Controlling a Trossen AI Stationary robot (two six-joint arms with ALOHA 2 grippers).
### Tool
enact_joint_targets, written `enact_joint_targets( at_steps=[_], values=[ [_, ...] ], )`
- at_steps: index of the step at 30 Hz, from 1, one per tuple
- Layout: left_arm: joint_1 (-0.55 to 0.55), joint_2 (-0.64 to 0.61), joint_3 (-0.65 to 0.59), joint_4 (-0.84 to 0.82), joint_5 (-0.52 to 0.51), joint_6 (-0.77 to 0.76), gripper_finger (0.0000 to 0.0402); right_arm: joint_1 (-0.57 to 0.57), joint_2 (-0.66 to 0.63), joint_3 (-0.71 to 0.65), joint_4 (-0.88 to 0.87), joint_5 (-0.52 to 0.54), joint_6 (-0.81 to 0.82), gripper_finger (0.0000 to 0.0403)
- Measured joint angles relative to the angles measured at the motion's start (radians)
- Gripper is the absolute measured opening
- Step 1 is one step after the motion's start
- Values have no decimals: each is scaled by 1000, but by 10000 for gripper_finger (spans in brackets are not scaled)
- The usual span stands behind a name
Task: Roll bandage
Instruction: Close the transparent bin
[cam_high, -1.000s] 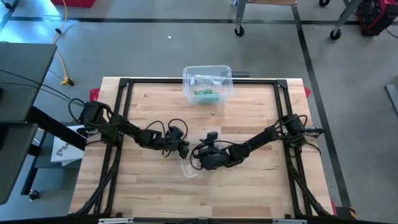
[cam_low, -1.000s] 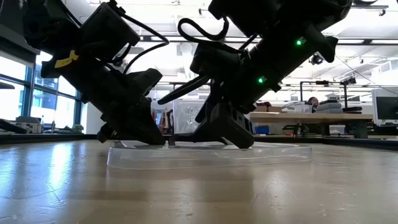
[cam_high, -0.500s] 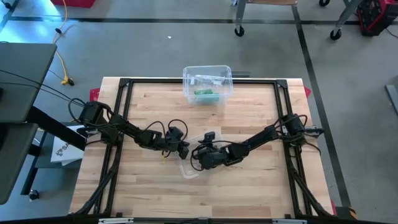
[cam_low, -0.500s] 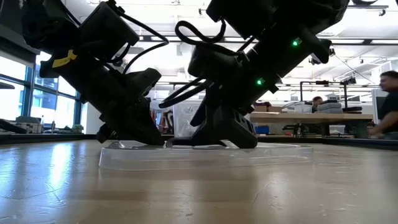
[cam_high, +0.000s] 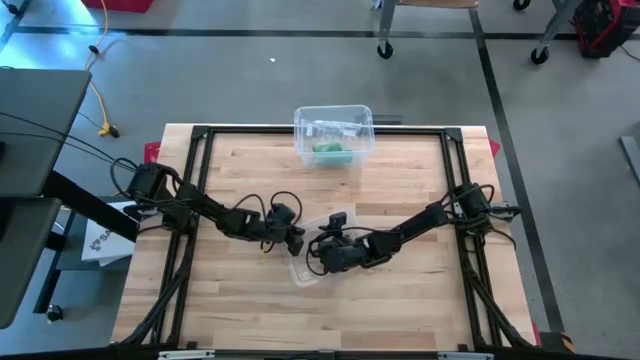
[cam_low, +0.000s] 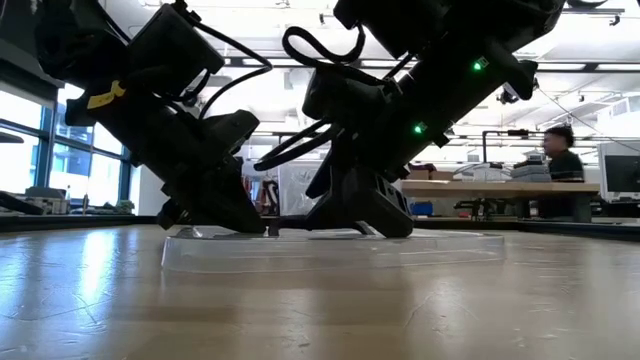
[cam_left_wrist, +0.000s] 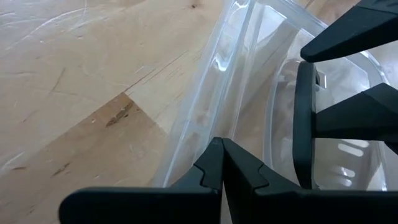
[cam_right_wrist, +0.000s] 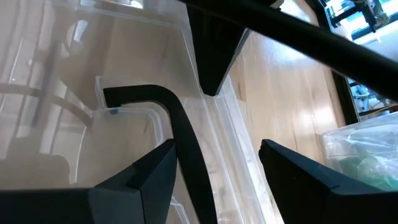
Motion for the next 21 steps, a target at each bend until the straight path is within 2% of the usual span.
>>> enact_joint_targets(
  at_steps=[10, 15, 21],
  values=[
    [1, -7, -6, 143, 66, 30, 3, 3, 0, 0, -3, 8, -3, 222],
    [-1, -10, -2, 167, 123, 31, 3, -2, -3, 1, 16, 63, -21, 222],
    [-2, -11, -2, 166, 100, 47, 1, -2, -3, 1, 27, 72, -27, 222]
  ],
)
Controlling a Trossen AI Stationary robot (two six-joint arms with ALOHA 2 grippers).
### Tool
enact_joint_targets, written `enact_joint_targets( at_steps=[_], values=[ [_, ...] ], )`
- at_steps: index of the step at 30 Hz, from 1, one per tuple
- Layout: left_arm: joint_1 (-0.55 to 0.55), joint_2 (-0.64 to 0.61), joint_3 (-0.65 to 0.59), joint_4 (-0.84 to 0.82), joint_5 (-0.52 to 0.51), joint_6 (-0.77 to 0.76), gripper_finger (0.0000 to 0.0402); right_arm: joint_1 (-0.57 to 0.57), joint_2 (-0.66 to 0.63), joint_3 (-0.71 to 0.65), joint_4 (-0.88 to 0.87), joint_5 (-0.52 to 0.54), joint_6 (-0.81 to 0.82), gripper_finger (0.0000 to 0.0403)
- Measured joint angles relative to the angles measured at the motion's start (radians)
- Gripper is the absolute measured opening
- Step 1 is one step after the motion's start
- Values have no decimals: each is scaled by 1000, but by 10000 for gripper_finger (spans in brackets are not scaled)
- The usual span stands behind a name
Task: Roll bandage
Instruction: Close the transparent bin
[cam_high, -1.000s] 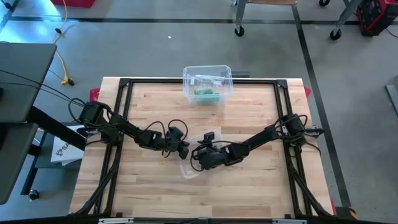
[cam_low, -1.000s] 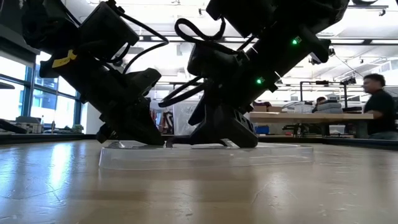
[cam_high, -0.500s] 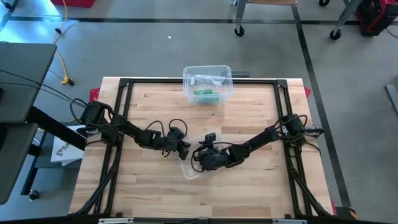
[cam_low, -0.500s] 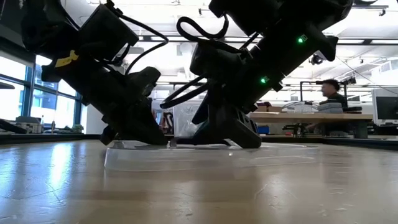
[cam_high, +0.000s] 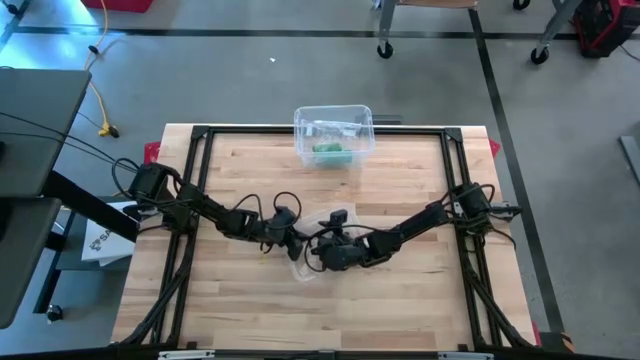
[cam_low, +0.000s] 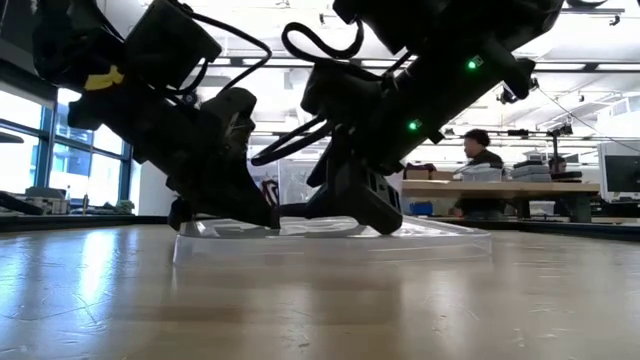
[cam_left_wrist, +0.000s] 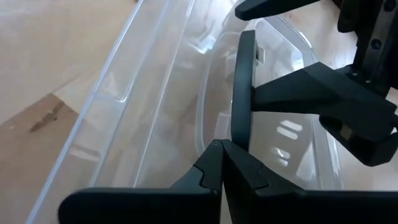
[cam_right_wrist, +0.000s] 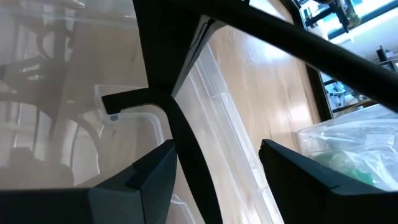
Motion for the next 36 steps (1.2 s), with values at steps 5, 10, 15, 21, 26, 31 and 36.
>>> enact_joint_targets(
  at_steps=[5, 10, 15, 21, 26, 31, 36],
  values=[
    [4, 0, 0, 3, -21, 35, 1, -1, 0, 0, 8, 7, -4, 222],
    [8, 0, 0, 12, -26, 96, 1, -1, 0, 0, 18, -3, -12, 222],
    [5, 0, 2, 71, -17, 170, 1, -13, 0, 2, 25, -78, -3, 222],
    [6, -2, 2, 91, -12, 211, 1, -42, 0, 2, 16, -105, -4, 222],
    [5, -2, 2, 72, -14, 211, 1, -44, 0, 2, 2, -199, -23, 223],
    [6, -2, 3, 35, -22, 211, 1, -44, -4, 17, -64, -318, -68, 223],
    [6, -2, 3, 13, -23, 212, 1, -59, -3, 97, -218, -356, -116, 223]
  ],
)
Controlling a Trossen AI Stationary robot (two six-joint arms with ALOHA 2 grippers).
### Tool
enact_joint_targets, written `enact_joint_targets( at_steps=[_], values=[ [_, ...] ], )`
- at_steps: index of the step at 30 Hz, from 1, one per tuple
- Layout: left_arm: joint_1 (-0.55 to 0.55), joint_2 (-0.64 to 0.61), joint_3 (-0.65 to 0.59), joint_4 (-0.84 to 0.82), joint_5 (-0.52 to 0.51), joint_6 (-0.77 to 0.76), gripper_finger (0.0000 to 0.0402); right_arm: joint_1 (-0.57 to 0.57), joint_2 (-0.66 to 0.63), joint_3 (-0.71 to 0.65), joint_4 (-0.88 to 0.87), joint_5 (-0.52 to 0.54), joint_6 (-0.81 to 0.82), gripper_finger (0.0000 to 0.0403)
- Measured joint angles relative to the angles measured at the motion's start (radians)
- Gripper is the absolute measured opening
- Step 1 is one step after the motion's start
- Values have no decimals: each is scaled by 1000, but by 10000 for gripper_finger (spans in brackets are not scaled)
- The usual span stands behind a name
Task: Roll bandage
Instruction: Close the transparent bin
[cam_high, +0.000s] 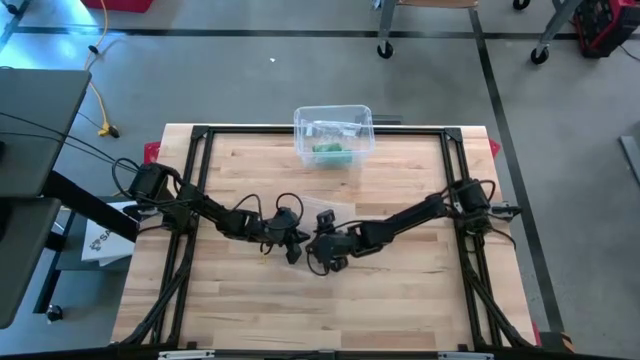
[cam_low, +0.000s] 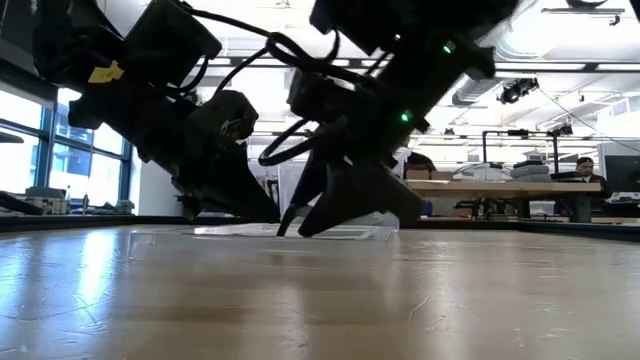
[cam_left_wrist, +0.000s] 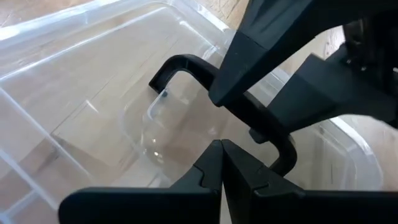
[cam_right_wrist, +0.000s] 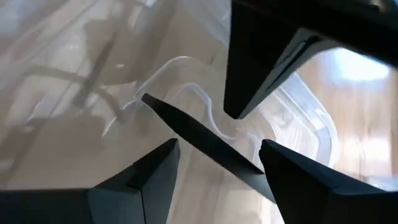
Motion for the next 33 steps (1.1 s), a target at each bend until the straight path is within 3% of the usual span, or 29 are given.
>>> enact_joint_targets(
  at_steps=[6, 17, 23, 28, 30, 33],
  values=[
    [0, 0, 0, -1, 4, 48, 0, -37, 2, 104, -210, -122, -118, 223],
    [-6, -30, 0, -13, 31, 89, 0, -84, 3, 205, -398, -190, -378, 210],
    [-38, -144, 0, -99, 5, 104, 0, -126, 4, 199, -396, -301, -427, 137],
    [-93, -321, 0, -337, -75, 75, 0, -133, 8, 199, -384, -365, -434, 27],
    [-122, -410, 0, -465, -107, 51, 0, -125, 11, 199, -382, -367, -438, 16],
    [-181, -547, 0, -653, -173, -29, 0, -105, 10, 239, -436, -369, -310, 20]
  ],
)
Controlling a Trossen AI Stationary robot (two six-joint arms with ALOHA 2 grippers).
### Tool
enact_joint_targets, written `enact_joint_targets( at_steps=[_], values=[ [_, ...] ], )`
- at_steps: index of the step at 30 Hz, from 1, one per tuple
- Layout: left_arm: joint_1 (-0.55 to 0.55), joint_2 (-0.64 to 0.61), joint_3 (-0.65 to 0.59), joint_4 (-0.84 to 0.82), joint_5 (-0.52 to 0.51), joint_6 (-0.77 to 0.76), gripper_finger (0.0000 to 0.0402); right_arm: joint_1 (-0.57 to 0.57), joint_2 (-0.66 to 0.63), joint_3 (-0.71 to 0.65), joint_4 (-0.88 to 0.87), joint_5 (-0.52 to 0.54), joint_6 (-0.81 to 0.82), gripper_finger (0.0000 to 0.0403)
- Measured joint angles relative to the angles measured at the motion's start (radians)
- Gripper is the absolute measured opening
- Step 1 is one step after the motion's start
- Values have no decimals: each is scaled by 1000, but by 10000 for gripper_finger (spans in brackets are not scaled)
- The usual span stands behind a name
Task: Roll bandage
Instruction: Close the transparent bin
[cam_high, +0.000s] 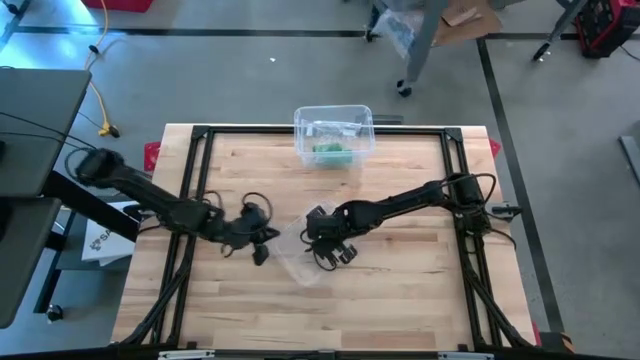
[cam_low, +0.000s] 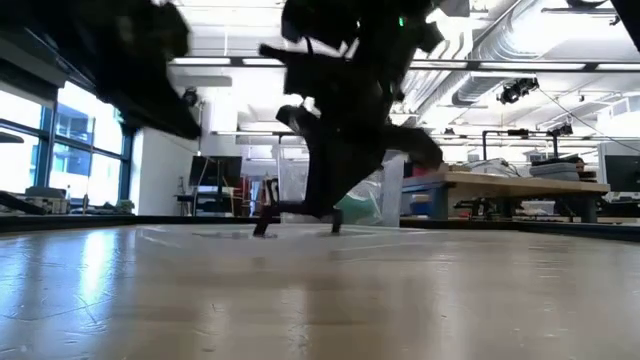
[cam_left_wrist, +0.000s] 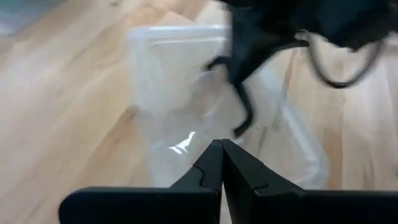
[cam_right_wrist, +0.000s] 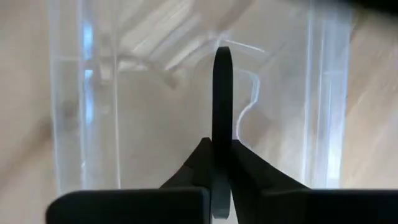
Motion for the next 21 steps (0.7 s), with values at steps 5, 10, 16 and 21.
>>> enact_joint_targets(
  at_steps=[5, 10, 16, 21],
  values=[
    [-127, -179, 0, -207, -167, -130, 0, 32, -47, 220, -229, 25, 188, 8],
    [-205, -269, 0, -255, -335, -167, 0, -8, -62, 521, -537, 136, 198, 5],
    [-222, -271, 0, -254, -361, -166, 0, -242, -67, 735, -642, 278, 178, 5],
    [-200, -265, 0, -284, -422, -166, 0, -442, -63, 767, -569, 205, 92, 4]
  ],
)
